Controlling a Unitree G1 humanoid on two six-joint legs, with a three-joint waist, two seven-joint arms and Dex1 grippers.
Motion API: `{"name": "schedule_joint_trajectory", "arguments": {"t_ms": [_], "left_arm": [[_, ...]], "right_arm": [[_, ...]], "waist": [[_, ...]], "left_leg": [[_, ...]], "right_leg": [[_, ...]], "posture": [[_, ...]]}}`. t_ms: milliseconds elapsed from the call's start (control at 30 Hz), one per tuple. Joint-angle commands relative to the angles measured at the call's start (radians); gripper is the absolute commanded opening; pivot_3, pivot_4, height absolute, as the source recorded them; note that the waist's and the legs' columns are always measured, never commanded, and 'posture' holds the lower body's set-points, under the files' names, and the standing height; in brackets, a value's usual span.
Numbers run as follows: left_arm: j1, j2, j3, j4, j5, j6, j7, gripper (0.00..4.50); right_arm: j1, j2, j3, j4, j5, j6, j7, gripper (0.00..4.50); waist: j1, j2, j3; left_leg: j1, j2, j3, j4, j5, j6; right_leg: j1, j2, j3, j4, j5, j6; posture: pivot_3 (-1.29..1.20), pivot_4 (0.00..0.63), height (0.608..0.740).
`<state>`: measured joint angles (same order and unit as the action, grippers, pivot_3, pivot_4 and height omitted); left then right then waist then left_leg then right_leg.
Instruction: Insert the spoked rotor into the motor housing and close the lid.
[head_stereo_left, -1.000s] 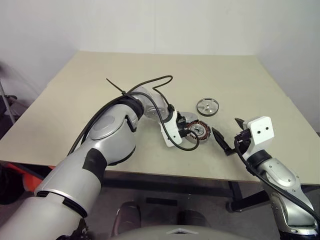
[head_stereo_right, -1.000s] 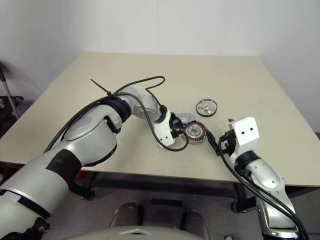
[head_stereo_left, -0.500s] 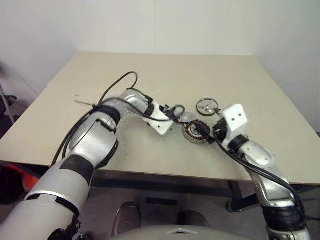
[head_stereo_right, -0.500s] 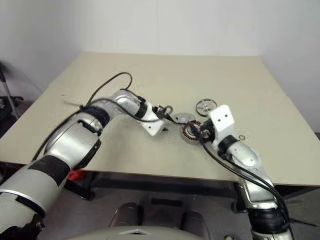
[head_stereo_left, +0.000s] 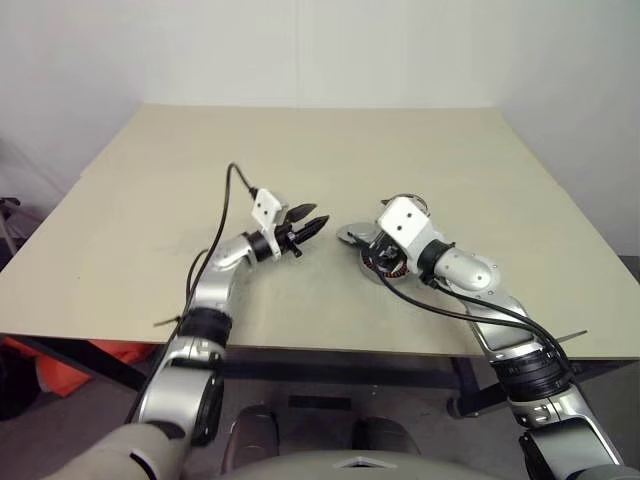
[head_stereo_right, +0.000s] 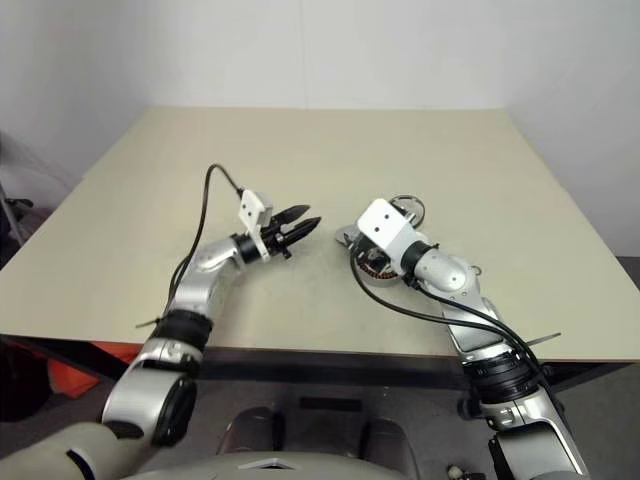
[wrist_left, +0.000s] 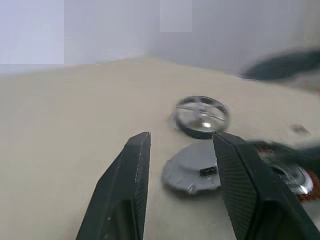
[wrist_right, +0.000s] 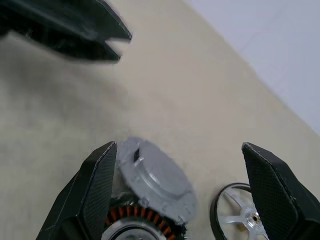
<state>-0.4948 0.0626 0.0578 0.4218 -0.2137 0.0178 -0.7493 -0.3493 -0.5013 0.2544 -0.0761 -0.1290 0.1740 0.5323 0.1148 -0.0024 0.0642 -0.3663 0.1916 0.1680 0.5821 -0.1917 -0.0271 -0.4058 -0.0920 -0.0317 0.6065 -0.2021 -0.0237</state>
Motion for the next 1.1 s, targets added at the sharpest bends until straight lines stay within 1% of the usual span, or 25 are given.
{"name": "schedule_joint_trajectory", "arguments": {"t_ms": [33, 233, 500, 633, 833, 1100], "left_arm": [[0.050, -0.030, 0.002, -0.190, -0.037, 0.078, 0.109, 2.07], [0.097, -0.054, -0.034, -0.285, -0.043, 0.127, 0.172, 2.07], [0.141, -0.049, -0.055, -0.329, -0.050, 0.133, 0.210, 2.07], [0.147, -0.035, -0.062, -0.335, -0.046, 0.134, 0.216, 2.07], [0.158, -0.020, -0.073, -0.329, -0.047, 0.136, 0.213, 2.07], [0.171, -0.013, -0.096, -0.317, -0.040, 0.131, 0.209, 2.07]], "right_arm": [[-0.047, -0.005, 0.051, 0.024, -0.054, -0.071, 0.035, 4.50], [-0.154, 0.042, 0.118, 0.199, -0.139, -0.161, 0.021, 4.50], [-0.248, 0.100, 0.111, 0.422, -0.202, -0.250, -0.058, 4.50], [-0.295, 0.117, 0.061, 0.503, -0.185, -0.260, -0.111, 4.50], [-0.342, 0.125, -0.014, 0.545, -0.154, -0.250, -0.169, 4.50], [-0.341, 0.122, -0.092, 0.561, -0.104, -0.239, -0.178, 4.50]], "waist": [[-0.002, 0.000, 0.000], [-0.022, 0.000, 0.000], [-0.035, 0.000, 0.000], [-0.035, 0.000, 0.000], [-0.043, 0.000, 0.000], [-0.045, 0.000, 0.000]], "left_leg": [[0.000, 0.000, 0.000, 0.000, 0.000, 0.000], [0.001, 0.000, 0.000, 0.000, 0.001, -0.001], [-0.001, 0.000, 0.000, 0.000, 0.000, 0.000], [-0.001, 0.000, 0.000, 0.001, 0.000, 0.000], [-0.001, 0.000, 0.000, 0.001, 0.000, 0.000], [0.000, 0.000, 0.001, 0.001, 0.000, 0.000]], "right_leg": [[0.000, 0.000, 0.000, 0.000, 0.000, 0.000], [0.000, 0.001, 0.001, 0.000, 0.000, 0.001], [-0.001, 0.002, 0.001, 0.000, 0.000, 0.000], [-0.001, 0.002, 0.002, 0.000, 0.000, 0.000], [-0.001, 0.002, 0.002, 0.000, 0.000, 0.000], [-0.001, 0.002, 0.002, 0.000, 0.000, 0.000]], "posture": [[0.00, 0.000, 0.740], [0.00, 0.000, 0.740], [0.00, 0.000, 0.740], [0.00, 0.000, 0.740], [0.00, 0.000, 0.740], [0.00, 0.000, 0.740]]}}
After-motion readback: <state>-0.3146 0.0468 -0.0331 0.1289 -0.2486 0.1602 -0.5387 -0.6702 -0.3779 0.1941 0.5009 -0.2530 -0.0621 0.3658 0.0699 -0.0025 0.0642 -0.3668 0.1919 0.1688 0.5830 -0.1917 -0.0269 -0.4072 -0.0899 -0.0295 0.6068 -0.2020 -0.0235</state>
